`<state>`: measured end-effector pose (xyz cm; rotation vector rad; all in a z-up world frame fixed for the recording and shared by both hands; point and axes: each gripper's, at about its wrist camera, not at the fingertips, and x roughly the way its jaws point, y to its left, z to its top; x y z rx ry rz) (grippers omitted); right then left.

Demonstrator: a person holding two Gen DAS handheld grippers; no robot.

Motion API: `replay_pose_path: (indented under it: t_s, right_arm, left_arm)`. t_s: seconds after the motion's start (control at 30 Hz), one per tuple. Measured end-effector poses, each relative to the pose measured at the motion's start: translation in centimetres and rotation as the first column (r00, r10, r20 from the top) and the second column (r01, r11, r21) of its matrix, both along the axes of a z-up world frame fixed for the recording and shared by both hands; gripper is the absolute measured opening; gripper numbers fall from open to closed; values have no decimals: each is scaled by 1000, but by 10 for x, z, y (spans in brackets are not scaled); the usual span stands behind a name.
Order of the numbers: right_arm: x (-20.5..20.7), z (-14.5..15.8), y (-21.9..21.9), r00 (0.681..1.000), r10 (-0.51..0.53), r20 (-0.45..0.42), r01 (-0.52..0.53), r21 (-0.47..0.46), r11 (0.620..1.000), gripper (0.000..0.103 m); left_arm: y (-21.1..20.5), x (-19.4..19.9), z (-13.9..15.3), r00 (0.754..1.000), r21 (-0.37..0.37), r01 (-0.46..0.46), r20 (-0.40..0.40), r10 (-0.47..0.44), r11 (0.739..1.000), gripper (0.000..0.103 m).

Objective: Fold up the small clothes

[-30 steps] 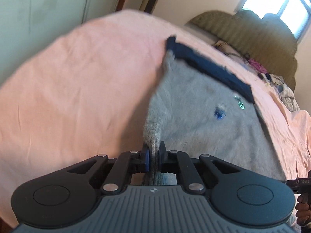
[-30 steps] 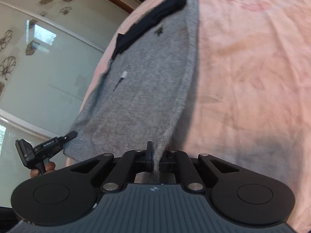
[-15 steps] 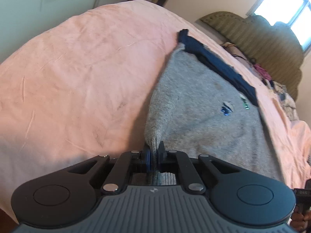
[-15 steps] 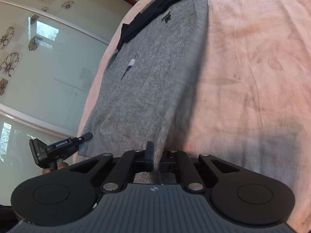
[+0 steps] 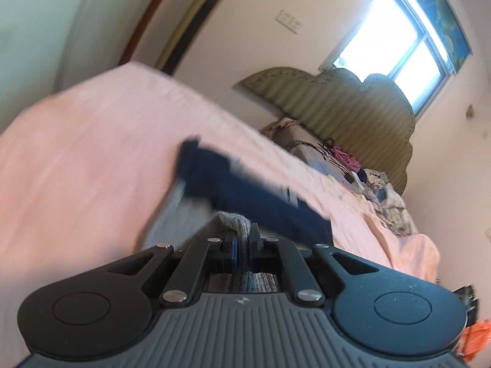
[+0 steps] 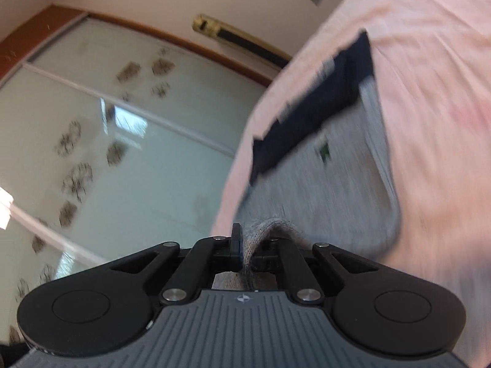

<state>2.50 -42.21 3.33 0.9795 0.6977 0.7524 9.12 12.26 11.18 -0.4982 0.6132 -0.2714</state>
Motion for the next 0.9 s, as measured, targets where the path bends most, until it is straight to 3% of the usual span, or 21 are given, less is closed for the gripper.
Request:
replay_pose_path:
  t_s: [0.1,0.13,0.17,0.23,0.27,0.3,0.33,0.37,0.4,0.43,0.63,0.7,0.77,0.9]
  right_arm:
    - [87,9,-4,996,-91,8,91,-1,996,11]
    - [115,11,-8,991,-133,3,133,-9,991,11]
    - [141,10,-11,983,-183,-9,183,-22,983,14]
    - [184,-2,-20,945,-319,-78,312,-85,946,39]
    - [195,-6,-23,921,-373,-117,358,-129,925,73]
    - [197,-8,-23,905,-408,-122,390,-152,908,83]
    - [192,-9,-23,910,-405,-93,392,-136,910,83]
    - [185,-10,-23,925,-374,-61,366,-113,924,85]
    - [175,-13,-22,942,-335,-35,330,-102,938,87]
    - [167,-15,-21,954,-299,-20,295,-114,949,87]
    - [102,-42,-16,991,-133,-34,121,-237,964,87]
    - [90,-52,-11,987,-137,-90,112,-240,964,87]
    - [80,-53,-8,976,-181,-122,141,-281,949,87]
    - [79,-60,7,969,-207,-132,168,-260,951,89]
  left_arm:
    - [-26,97,17,998,70,-46,37,44,996,8]
    - [-37,132,18,998,142,-37,61,28,989,10]
    - [-45,164,15,999,207,-49,23,45,977,12]
    - [-51,207,6,980,284,-110,-126,151,953,14]
    - [-48,208,4,976,269,-139,-125,177,953,14]
    - [-43,199,1,978,225,-171,-76,192,959,17]
    - [-37,184,-3,980,180,-195,-12,200,964,23]
    - [-32,168,-9,979,163,-205,33,202,965,45]
    - [-28,153,-14,977,168,-213,49,208,963,75]
    - [-25,136,-23,972,170,-233,58,226,958,83]
    - [-31,45,-73,971,223,-238,28,238,945,84]
    - [-30,34,-87,960,184,-263,-50,276,947,84]
    - [-27,32,-100,952,84,-268,-130,277,960,84]
    - [-22,51,-108,943,7,-306,-136,304,952,84]
